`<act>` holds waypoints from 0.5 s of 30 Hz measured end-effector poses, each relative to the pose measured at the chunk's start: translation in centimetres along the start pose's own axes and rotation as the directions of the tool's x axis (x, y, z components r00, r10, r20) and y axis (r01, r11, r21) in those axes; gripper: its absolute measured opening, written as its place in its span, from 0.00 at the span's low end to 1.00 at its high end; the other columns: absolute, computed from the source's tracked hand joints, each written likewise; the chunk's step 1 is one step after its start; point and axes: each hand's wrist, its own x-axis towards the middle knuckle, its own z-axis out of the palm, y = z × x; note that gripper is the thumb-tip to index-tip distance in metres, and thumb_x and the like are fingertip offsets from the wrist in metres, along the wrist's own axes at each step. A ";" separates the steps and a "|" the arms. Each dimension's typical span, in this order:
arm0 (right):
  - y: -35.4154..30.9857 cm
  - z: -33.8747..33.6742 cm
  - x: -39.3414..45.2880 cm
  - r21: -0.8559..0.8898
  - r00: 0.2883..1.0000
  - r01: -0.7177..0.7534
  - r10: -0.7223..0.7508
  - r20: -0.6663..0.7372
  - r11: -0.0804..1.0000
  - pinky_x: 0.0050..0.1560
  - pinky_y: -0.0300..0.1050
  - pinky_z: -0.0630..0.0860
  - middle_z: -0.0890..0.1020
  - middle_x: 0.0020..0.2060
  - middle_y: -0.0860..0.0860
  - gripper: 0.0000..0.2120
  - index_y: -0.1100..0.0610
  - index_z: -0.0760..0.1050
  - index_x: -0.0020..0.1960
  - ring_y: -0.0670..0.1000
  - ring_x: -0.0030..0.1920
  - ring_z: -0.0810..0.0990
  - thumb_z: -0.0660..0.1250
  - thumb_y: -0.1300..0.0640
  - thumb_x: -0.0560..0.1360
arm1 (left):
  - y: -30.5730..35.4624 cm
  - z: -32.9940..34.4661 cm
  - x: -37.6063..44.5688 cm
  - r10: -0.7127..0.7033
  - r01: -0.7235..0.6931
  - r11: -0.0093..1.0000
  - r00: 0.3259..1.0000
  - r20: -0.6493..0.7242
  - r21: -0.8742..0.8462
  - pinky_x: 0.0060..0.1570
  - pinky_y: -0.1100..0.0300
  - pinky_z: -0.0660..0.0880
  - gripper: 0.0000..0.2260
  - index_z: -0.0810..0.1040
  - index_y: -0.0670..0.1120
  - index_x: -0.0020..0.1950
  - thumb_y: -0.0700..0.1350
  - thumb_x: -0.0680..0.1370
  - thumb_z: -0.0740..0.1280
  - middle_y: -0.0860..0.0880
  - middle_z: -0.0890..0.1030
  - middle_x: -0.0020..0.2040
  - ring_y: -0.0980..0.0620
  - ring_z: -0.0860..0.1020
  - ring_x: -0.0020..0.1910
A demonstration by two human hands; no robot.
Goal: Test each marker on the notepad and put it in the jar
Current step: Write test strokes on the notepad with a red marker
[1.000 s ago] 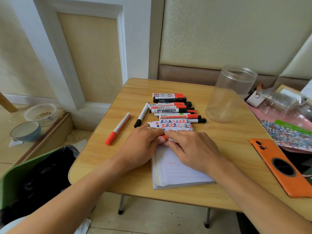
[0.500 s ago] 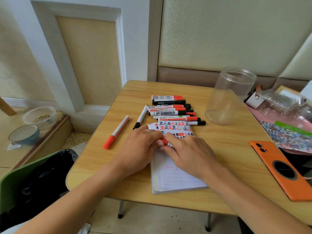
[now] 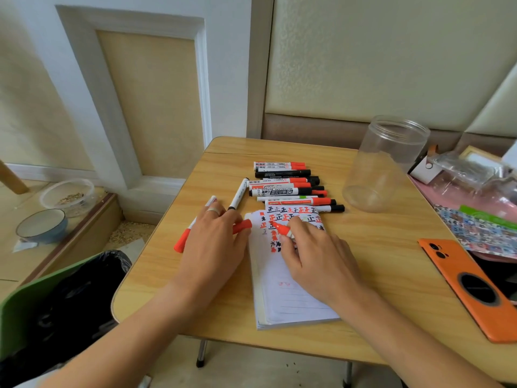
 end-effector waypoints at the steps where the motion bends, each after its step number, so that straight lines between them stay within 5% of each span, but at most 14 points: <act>1: -0.1 0.0 0.0 -0.019 1.000 -0.004 0.004 0.010 1.000 0.29 0.45 0.62 0.73 0.36 0.45 0.09 0.49 0.62 0.50 0.52 0.30 0.69 0.47 0.45 0.82 | -0.1 0.1 0.1 -0.011 0.010 0.999 1.000 0.008 0.048 0.56 0.55 0.73 0.10 0.82 0.48 0.56 0.52 0.80 0.68 0.46 0.79 0.58 0.46 0.73 0.68; 4: 0.0 0.2 0.0 -0.029 0.999 -0.024 0.024 0.026 0.999 0.27 0.44 0.63 0.74 0.37 0.45 0.13 0.51 0.66 0.53 0.52 0.29 0.71 0.47 0.46 0.80 | -0.5 0.4 0.1 -0.030 0.024 0.985 0.999 0.033 0.173 0.50 0.54 0.75 0.12 0.80 0.48 0.55 0.55 0.80 0.65 0.47 0.80 0.53 0.45 0.76 0.61; 8: -0.1 -0.1 -0.2 0.012 0.998 -0.049 0.049 0.038 0.999 0.29 0.47 0.65 0.72 0.39 0.45 0.14 0.50 0.66 0.52 0.52 0.32 0.71 0.46 0.45 0.79 | -0.4 0.6 -0.2 -0.012 0.010 0.987 1.000 0.011 0.161 0.54 0.49 0.76 0.12 0.79 0.48 0.57 0.53 0.80 0.63 0.45 0.80 0.56 0.43 0.73 0.68; 11: 0.1 -0.6 -0.1 0.230 0.993 -0.116 0.116 0.012 0.966 0.35 0.51 0.69 0.71 0.43 0.44 0.13 0.50 0.68 0.49 0.50 0.37 0.71 0.47 0.47 0.79 | -0.3 0.6 -0.7 0.069 -0.069 0.996 0.998 0.000 0.048 0.64 0.52 0.69 0.15 0.77 0.49 0.60 0.56 0.81 0.60 0.47 0.78 0.58 0.48 0.69 0.67; 13: 0.7 -0.9 0.0 0.381 0.984 -0.159 0.177 -0.012 0.911 0.40 0.53 0.74 0.73 0.42 0.44 0.10 0.51 0.72 0.48 0.48 0.40 0.73 0.53 0.52 0.82 | 0.0 0.3 -1.1 0.128 -0.128 0.992 0.991 0.031 -0.014 0.62 0.52 0.70 0.20 0.75 0.52 0.63 0.61 0.79 0.57 0.49 0.75 0.57 0.48 0.70 0.62; 15: 1.3 -1.4 0.3 0.544 0.968 -0.225 0.250 0.028 0.808 0.41 0.50 0.78 0.77 0.41 0.44 0.09 0.49 0.76 0.59 0.47 0.39 0.77 0.59 0.58 0.83 | 0.0 0.0 -1.4 0.186 -0.187 0.982 0.975 0.119 -0.002 0.62 0.50 0.69 0.25 0.71 0.57 0.69 0.67 0.78 0.55 0.51 0.70 0.62 0.49 0.68 0.64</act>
